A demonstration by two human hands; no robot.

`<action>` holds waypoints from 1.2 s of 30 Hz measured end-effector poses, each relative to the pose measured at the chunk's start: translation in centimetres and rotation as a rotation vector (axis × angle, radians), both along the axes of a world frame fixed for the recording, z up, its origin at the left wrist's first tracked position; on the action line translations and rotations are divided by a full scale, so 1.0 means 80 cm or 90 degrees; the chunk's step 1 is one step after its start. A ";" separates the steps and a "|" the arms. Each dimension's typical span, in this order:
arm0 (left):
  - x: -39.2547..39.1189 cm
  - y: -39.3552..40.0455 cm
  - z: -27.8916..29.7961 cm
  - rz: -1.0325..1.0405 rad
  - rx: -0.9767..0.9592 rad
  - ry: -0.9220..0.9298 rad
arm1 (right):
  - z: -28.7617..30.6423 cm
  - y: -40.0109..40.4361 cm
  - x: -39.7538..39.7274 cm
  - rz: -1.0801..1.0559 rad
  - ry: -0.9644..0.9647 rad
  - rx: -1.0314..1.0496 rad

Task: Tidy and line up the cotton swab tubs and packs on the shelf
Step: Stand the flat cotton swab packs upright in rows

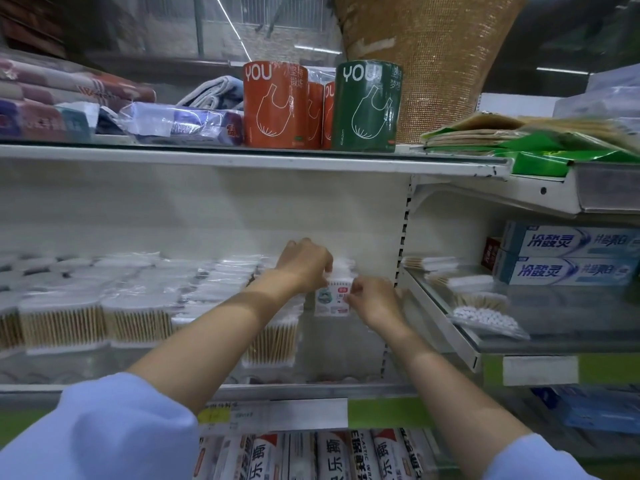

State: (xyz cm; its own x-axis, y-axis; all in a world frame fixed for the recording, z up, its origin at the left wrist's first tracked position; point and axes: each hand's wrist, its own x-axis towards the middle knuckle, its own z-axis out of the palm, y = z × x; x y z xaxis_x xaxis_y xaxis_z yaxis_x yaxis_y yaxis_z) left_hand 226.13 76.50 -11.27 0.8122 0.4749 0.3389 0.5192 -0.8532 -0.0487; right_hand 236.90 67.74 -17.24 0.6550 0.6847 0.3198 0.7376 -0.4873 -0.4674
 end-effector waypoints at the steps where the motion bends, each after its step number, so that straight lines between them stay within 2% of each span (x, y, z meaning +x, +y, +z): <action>1: 0.002 0.002 -0.003 0.006 -0.002 0.018 | -0.001 -0.001 0.000 -0.004 -0.019 -0.023; 5: 0.005 0.003 -0.005 0.014 -0.008 0.046 | -0.002 -0.014 0.003 0.011 -0.045 -0.051; 8: -0.002 -0.007 0.004 0.000 -0.023 0.021 | 0.000 -0.036 0.004 0.019 -0.039 -0.061; 13: -0.018 -0.033 0.013 -0.111 -0.125 -0.219 | -0.001 -0.065 -0.006 0.059 -0.005 -0.228; 15: -0.022 -0.046 0.011 -0.148 -0.186 -0.288 | -0.003 -0.069 -0.006 0.088 0.000 -0.223; 18: -0.026 -0.061 0.004 -0.189 -0.235 -0.317 | -0.003 -0.078 -0.009 0.130 -0.038 -0.143; 21: -0.032 -0.072 -0.002 -0.199 -0.297 -0.326 | 0.001 -0.089 -0.017 0.152 -0.025 -0.015; 26: -0.043 -0.080 -0.005 -0.166 -0.441 -0.326 | 0.019 -0.094 -0.037 0.175 0.170 0.310; 29: -0.050 -0.085 -0.008 -0.184 -0.552 -0.374 | 0.030 -0.095 -0.044 0.141 0.272 0.444; 33: -0.064 -0.094 -0.009 -0.221 -0.690 -0.471 | 0.028 -0.098 -0.046 0.160 0.438 0.511; 36: -0.071 -0.098 -0.014 -0.233 -0.715 -0.526 | 0.019 -0.103 -0.046 0.231 0.522 0.490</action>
State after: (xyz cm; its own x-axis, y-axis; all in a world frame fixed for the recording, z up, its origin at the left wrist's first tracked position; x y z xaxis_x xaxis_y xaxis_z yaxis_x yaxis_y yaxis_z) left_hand 220.47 68.66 -12.39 0.7044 0.6136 0.3569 -0.1851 -0.3267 0.9268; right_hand 233.22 59.46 -15.72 0.6632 0.6840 0.3039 0.1180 0.3054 -0.9449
